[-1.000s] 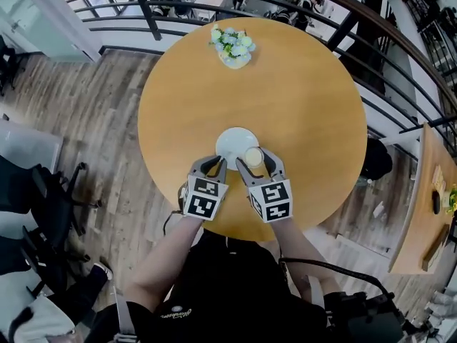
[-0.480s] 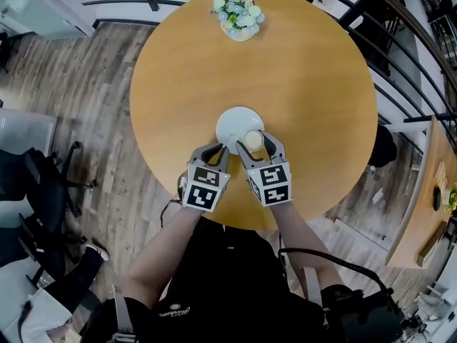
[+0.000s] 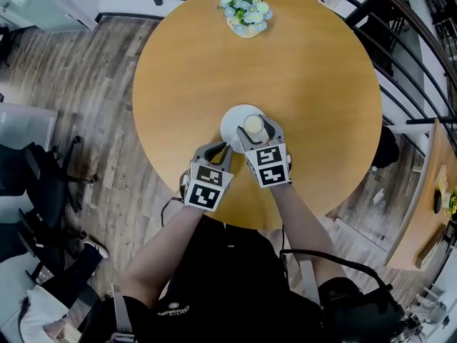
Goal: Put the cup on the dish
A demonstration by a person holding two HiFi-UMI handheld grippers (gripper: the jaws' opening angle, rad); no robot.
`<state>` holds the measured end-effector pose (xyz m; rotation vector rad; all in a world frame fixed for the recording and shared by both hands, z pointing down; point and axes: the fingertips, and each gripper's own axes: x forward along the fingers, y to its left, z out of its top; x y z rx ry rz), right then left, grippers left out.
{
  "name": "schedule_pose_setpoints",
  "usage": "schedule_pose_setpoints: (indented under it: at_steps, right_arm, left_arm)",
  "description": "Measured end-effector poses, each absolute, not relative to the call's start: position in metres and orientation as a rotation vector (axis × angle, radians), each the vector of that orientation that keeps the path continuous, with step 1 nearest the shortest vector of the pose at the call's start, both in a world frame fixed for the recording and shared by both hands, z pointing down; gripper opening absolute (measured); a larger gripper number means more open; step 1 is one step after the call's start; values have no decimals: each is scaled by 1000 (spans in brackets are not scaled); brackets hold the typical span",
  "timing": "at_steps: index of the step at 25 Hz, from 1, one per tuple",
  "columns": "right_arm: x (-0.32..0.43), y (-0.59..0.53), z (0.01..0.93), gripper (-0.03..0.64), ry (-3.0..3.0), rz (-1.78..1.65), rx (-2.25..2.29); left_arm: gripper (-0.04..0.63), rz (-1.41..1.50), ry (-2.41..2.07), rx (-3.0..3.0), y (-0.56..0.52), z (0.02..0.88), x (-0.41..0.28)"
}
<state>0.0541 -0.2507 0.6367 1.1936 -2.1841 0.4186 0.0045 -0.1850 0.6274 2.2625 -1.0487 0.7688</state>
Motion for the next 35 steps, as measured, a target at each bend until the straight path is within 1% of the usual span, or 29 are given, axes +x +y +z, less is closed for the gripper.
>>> schedule_pose_setpoints:
  at_steps: [16,35]
  right_arm:
    - [53,-253,652,259,-2110,453,1154]
    - [52,-255,656,259,-2124,395,1171]
  left_arm:
    - [37,772,-1032,2258,-181,630,3]
    - [37,784,-1042,2248,-179,634,0]
